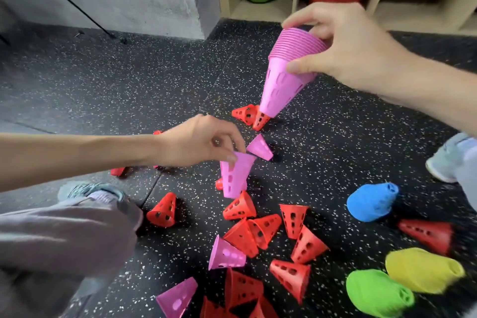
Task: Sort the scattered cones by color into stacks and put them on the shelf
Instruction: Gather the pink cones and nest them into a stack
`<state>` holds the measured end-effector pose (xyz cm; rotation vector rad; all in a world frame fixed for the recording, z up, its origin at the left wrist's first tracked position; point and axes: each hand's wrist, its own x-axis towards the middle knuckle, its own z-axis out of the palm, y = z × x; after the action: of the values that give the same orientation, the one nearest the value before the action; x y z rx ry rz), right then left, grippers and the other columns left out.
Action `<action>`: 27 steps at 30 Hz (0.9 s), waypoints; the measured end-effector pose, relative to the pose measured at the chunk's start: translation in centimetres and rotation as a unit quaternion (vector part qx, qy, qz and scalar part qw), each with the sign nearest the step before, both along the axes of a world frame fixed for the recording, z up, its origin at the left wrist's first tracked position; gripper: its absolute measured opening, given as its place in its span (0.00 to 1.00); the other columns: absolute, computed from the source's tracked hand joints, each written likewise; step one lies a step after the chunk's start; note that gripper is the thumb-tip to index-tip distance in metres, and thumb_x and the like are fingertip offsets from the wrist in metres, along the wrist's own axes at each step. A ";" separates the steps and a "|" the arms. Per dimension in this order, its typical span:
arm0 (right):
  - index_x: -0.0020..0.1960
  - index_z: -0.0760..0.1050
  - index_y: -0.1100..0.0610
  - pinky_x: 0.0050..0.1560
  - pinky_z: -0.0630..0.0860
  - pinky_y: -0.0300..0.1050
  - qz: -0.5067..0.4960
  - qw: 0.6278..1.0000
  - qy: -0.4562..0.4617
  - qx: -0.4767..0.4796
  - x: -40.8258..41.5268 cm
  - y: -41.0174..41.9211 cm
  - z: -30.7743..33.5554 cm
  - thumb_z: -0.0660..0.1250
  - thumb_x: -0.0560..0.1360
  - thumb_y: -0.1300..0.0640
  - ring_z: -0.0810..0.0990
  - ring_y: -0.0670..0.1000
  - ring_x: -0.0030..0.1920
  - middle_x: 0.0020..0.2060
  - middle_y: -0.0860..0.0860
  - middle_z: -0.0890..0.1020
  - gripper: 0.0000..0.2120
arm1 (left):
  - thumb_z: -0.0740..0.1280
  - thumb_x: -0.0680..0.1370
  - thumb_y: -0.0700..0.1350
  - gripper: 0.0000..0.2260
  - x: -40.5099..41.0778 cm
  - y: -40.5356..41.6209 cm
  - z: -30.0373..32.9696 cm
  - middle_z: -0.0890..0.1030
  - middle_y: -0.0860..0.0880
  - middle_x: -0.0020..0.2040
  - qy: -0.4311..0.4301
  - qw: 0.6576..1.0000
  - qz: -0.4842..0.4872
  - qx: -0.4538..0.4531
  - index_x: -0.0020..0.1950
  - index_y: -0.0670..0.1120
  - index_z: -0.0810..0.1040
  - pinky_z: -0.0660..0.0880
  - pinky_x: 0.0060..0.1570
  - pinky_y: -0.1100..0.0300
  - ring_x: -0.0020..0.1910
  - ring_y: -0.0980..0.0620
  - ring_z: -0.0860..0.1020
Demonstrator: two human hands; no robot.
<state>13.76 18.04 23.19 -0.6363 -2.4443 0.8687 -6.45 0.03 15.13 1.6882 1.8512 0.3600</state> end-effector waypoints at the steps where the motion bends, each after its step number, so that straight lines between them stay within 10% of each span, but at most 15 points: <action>1: 0.68 0.77 0.50 0.56 0.78 0.36 0.001 1.000 -0.003 -0.004 -0.1 0.0 -0.2 0.81 0.69 0.55 0.83 0.42 0.50 0.50 0.44 0.84 0.29 | 0.75 0.77 0.46 0.06 -0.1 0.3 0.2 0.86 0.58 0.40 -0.023 0.999 0.019 0.023 0.50 0.56 0.82 0.77 0.47 0.62 0.42 0.59 0.83; 8: 0.66 0.78 0.49 0.59 0.78 0.45 -0.005 1.000 -0.014 -0.019 -0.3 -0.1 -1.8 0.81 0.69 0.56 0.85 0.49 0.48 0.49 0.49 0.86 0.27 | 0.74 0.78 0.41 0.02 0.9 1.3 2.1 0.81 0.54 0.44 -0.062 0.987 0.068 0.136 0.49 0.46 0.83 0.71 0.37 0.75 0.34 0.69 0.77; 16: 0.66 0.78 0.50 0.48 0.79 0.36 0.035 0.993 0.015 -0.109 -0.4 -1.1 -2.9 0.80 0.69 0.59 0.84 0.43 0.41 0.46 0.48 0.87 0.27 | 0.72 0.79 0.41 0.07 0.5 1.3 1.8 0.76 0.52 0.62 -0.062 0.972 0.065 0.218 0.47 0.54 0.78 0.72 0.55 0.73 0.56 0.65 0.76; 20: 0.66 0.77 0.51 0.48 0.80 0.36 0.070 0.989 0.016 -0.130 -0.9 -1.9 -3.0 0.80 0.70 0.60 0.85 0.42 0.42 0.46 0.49 0.87 0.27 | 0.68 0.82 0.41 0.06 0.6 1.4 1.9 0.73 0.47 0.66 -0.147 0.964 0.064 0.213 0.49 0.51 0.75 0.83 0.49 0.54 0.55 0.47 0.81; 27: 0.70 0.74 0.50 0.57 0.81 0.43 0.109 0.981 0.008 -0.160 -1.2 -2.2 -3.6 0.78 0.72 0.58 0.85 0.45 0.52 0.54 0.50 0.85 0.28 | 0.66 0.83 0.42 0.04 0.3 1.4 1.7 0.74 0.48 0.69 -0.202 0.951 0.098 0.214 0.50 0.49 0.74 0.81 0.40 0.57 0.50 0.39 0.83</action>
<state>12.55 15.85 19.62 -0.4697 -2.4104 1.3683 -6.18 1.46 16.86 1.5403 1.7066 1.1719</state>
